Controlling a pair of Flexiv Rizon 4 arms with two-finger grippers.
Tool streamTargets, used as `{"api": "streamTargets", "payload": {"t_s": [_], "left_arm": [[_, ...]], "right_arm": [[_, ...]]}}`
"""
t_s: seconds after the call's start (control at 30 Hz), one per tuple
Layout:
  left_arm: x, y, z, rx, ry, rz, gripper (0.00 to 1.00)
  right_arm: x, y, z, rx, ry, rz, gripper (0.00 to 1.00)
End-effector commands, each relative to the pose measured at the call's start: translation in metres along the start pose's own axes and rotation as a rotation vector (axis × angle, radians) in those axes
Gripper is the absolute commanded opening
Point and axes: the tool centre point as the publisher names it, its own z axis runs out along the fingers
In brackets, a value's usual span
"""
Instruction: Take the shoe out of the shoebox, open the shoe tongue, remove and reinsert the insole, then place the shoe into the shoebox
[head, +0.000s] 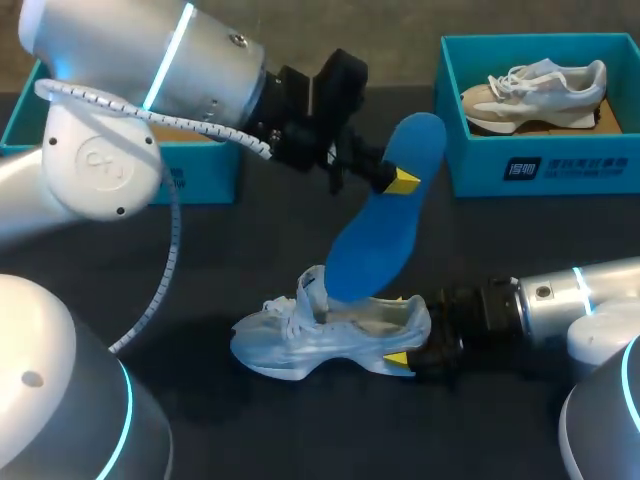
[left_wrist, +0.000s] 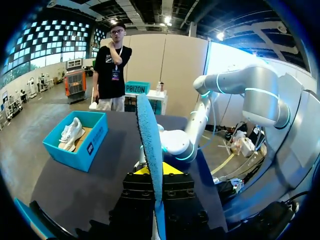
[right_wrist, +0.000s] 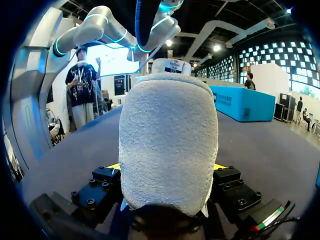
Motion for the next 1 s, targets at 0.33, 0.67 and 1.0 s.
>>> {"api": "streamTargets", "payload": {"t_s": [0.33, 0.67, 1.0], "left_arm": [[0.030, -0.013, -0.031, 0.172, 0.033, -0.016, 0.00], [0.055, -0.045, -0.076, 0.333, 0.119, -0.008, 0.00], [0.056, -0.057, -0.088, 0.360, 0.170, -0.025, 0.00]], "right_arm": [[0.001, 0.000, 0.000, 0.004, -0.001, 0.001, 0.00], [0.001, 0.000, 0.000, 0.004, -0.001, 0.001, 0.00], [0.001, 0.000, 0.000, 0.004, -0.001, 0.001, 0.00]]}}
